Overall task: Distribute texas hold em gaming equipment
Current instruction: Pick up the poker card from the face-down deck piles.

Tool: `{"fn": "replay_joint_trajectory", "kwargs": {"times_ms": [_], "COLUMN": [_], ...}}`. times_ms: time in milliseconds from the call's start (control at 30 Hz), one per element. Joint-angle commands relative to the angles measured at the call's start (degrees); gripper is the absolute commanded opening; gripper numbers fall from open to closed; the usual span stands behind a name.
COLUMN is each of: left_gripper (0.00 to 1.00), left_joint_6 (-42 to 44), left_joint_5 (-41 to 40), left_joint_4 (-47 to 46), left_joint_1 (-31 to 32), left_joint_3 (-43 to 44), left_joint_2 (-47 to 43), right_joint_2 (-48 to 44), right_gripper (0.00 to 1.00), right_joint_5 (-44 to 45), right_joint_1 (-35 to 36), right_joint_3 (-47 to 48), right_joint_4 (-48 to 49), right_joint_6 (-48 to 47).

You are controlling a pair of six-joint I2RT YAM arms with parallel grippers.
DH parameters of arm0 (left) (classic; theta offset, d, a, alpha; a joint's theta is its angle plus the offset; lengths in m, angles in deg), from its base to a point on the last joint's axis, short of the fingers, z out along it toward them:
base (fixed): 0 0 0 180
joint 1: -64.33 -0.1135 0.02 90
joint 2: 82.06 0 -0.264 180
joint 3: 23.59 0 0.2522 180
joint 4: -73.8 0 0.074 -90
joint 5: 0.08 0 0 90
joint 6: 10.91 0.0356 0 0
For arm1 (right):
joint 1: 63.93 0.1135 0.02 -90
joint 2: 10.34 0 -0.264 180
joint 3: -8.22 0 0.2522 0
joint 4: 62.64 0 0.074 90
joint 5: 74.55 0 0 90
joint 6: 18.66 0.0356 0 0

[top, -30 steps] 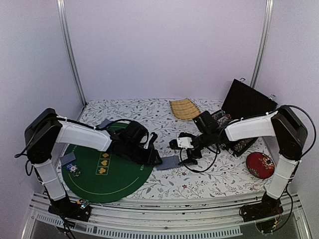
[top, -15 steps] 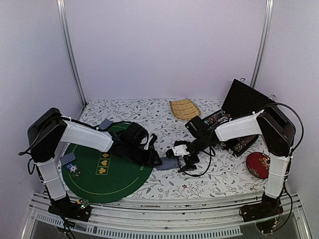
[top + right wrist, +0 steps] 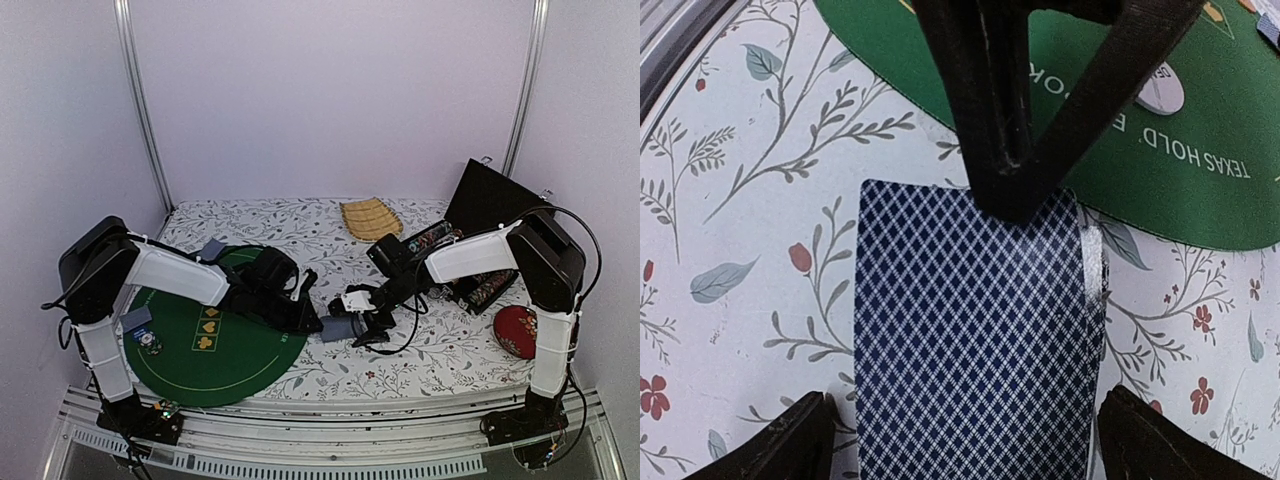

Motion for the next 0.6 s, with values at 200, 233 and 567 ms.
{"fn": "replay_joint_trajectory", "kwargs": {"times_ms": [200, 233, 567], "left_gripper": [0.0, 0.0, 0.0], "left_joint_6": [0.24, 0.53, 3.61], "left_joint_5": [1.15, 1.21, 1.56], "left_joint_4": [-0.95, -0.76, 1.23], "left_joint_1": [-1.76, -1.82, -2.35], "left_joint_3": [-1.95, -2.36, -4.16], "left_joint_2": [0.35, -0.1, -3.17], "right_joint_2": [2.88, 2.88, 3.04], "right_gripper": [0.94, 0.94, 0.94], "right_joint_5": [2.81, 3.05, 4.33], "right_joint_1": [0.69, 0.65, 0.62], "right_joint_3": [1.5, 1.52, 1.67], "right_joint_4": [-4.3, -4.27, -4.3], "right_joint_6": [0.87, 0.88, 0.77]}}
